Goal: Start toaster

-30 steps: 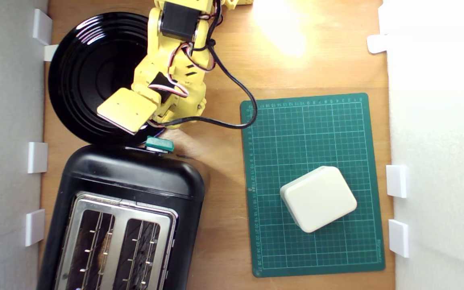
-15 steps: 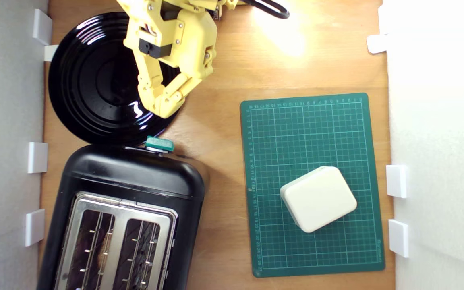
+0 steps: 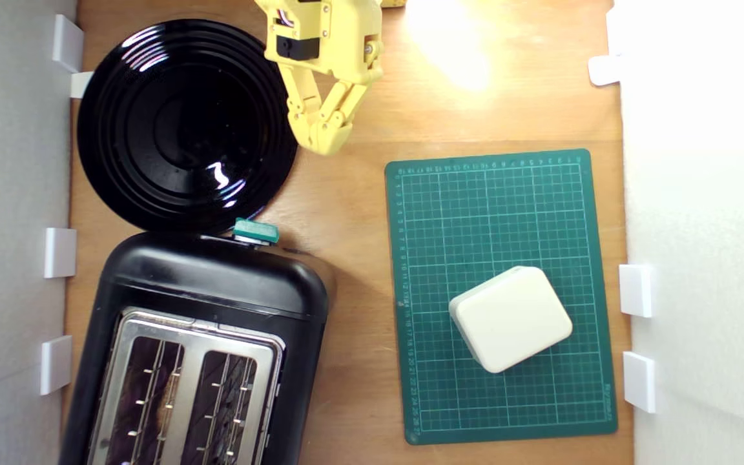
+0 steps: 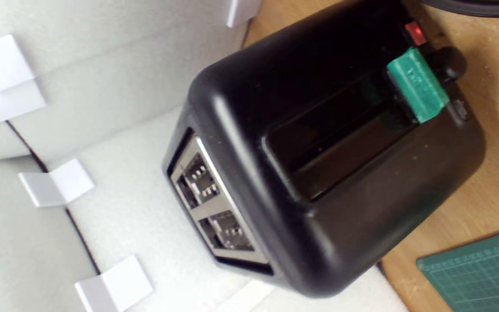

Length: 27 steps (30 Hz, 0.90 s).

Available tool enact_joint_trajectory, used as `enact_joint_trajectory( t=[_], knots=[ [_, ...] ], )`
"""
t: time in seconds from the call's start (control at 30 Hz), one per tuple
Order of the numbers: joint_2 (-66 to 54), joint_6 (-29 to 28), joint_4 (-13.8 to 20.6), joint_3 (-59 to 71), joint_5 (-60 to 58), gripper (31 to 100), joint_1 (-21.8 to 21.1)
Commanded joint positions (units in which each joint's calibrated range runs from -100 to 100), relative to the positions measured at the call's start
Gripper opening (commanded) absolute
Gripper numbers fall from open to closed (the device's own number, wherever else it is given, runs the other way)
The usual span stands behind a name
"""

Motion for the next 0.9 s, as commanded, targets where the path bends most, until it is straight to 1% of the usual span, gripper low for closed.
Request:
enact_joint_trajectory(
  t=[0.0, 0.03, 0.13, 0.27, 0.47, 0.57, 0.87],
  knots=[
    [-8.18, -0.05, -0.69, 10.71, -0.47, 31.3, -0.54],
    [-10.09, -0.11, -1.07, 13.44, -0.47, 31.3, -0.54],
    [-14.59, 0.00, -3.88, 21.25, -0.55, 31.3, -0.46],
    [-15.09, -0.21, -6.79, 25.16, -0.47, 31.3, -0.46],
    [-15.09, -1.78, -6.70, 25.43, -0.30, 31.3, 0.25],
    [-15.09, -2.88, -5.85, 25.52, -0.04, 31.3, -0.30],
    [-15.17, -5.56, -5.76, 25.52, 0.13, 31.7, -0.54]
  ],
)
